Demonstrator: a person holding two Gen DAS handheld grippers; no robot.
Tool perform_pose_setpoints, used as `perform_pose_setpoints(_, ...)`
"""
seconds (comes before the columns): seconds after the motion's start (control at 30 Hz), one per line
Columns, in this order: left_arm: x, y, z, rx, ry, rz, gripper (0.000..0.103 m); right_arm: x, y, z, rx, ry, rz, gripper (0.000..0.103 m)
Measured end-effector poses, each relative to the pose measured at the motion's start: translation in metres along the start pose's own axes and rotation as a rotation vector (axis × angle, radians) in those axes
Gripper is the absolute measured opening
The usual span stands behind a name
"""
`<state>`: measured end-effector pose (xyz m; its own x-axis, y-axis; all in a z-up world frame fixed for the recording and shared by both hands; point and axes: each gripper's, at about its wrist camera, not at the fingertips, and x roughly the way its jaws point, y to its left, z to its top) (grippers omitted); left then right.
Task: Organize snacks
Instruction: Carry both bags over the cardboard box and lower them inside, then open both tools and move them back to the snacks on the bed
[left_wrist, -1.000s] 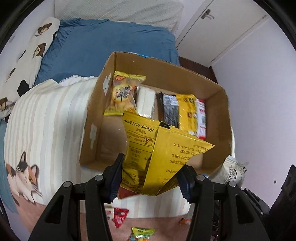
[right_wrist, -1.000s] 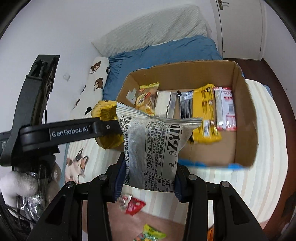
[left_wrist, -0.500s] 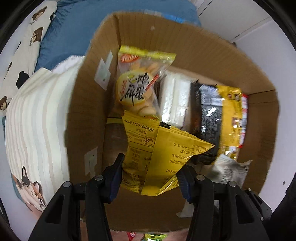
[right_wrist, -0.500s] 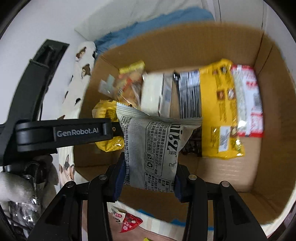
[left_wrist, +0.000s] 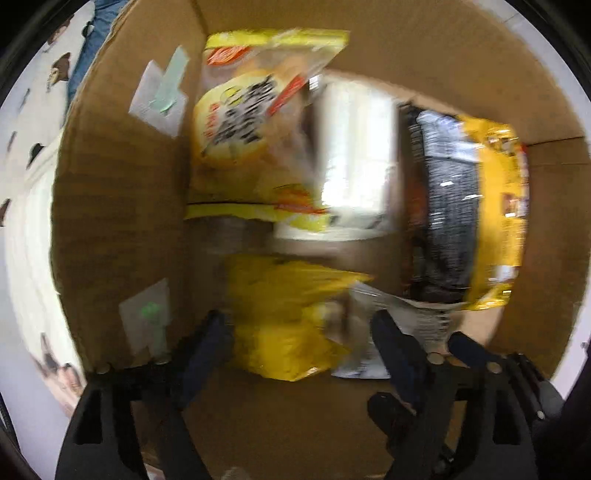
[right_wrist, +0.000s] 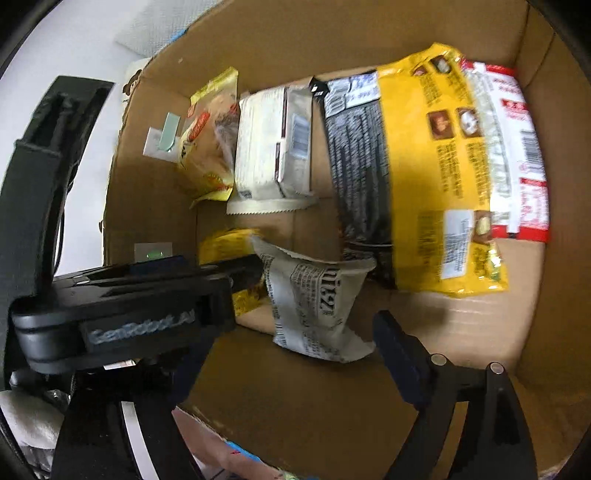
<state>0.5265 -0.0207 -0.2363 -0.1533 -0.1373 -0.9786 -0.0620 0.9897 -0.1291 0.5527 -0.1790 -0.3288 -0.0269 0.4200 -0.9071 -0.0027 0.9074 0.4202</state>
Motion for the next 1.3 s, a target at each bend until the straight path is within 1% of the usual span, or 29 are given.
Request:
perform_pose_setpoints(0.03,-0.003,-0.001,-0.002,-0.001,-0.013,-0.001,0.089,-0.002,-0.001,0.000,0.002,-0.003,-0.006,0.089)
perform_pose_setpoints(0.1,-0.005,-0.002,-0.004,-0.002,-0.020,0.006,0.089,-0.007,-0.005,0.000,0.005,-0.007,-0.024,0.095)
perform_pose_setpoints(0.13,-0.007,-0.004,-0.005,-0.002,-0.023,0.006,0.089,-0.009,-0.006,0.000,0.003,-0.013,-0.038,0.096)
perform_pose_setpoints(0.27,-0.019,-0.011,-0.011,0.002,-0.061,-0.005,0.089,-0.019,-0.013,-0.004,0.004,-0.033,-0.078,0.096)
perform_pose_setpoints(0.3,-0.024,-0.017,-0.007,0.005,-0.061,-0.010,0.089,-0.023,-0.012,-0.006,0.004,-0.043,-0.087,0.097)
perform_pose_setpoints(0.37,-0.028,-0.022,-0.009,0.010,-0.069,-0.011,0.089,-0.030,-0.015,-0.009,0.012,-0.062,-0.103,0.100)
perform_pose_setpoints(0.43,-0.040,-0.027,-0.014,0.023,-0.105,-0.022,0.089,-0.038,-0.016,-0.013,0.023,-0.082,-0.107,0.100)
perform_pose_setpoints(0.6,-0.073,-0.036,-0.034,0.032,-0.223,-0.047,0.089,-0.072,-0.013,-0.027,-0.011,-0.180,-0.180,0.100)
perform_pose_setpoints(0.77,-0.104,-0.038,-0.067,0.067,-0.351,-0.017,0.089,-0.098,-0.006,-0.046,-0.020,-0.268,-0.199,0.100)
perform_pose_setpoints(0.87,-0.120,-0.033,-0.085,0.079,-0.420,-0.004,0.089,-0.119,-0.005,-0.062,-0.026,-0.313,-0.199,0.100)
perform_pose_setpoints(1.03,-0.138,-0.033,-0.114,0.083,-0.496,-0.003,0.089,-0.144,0.001,-0.088,-0.040,-0.367,-0.190,0.100)
perform_pose_setpoints(1.13,-0.154,-0.033,-0.137,0.093,-0.550,0.008,0.089,-0.157,0.004,-0.108,-0.040,-0.387,-0.157,0.100)
perform_pose_setpoints(1.2,-0.161,-0.034,-0.157,0.101,-0.577,0.011,0.089,-0.162,0.004,-0.122,-0.042,-0.391,-0.133,0.100)
perform_pose_setpoints(1.23,-0.162,-0.034,-0.166,0.102,-0.582,0.014,0.089,-0.163,0.002,-0.134,-0.038,-0.390,-0.102,0.100)
perform_pose_setpoints(1.3,-0.156,-0.034,-0.185,0.109,-0.579,0.023,0.089,-0.158,-0.005,-0.152,-0.026,-0.374,-0.077,0.100)
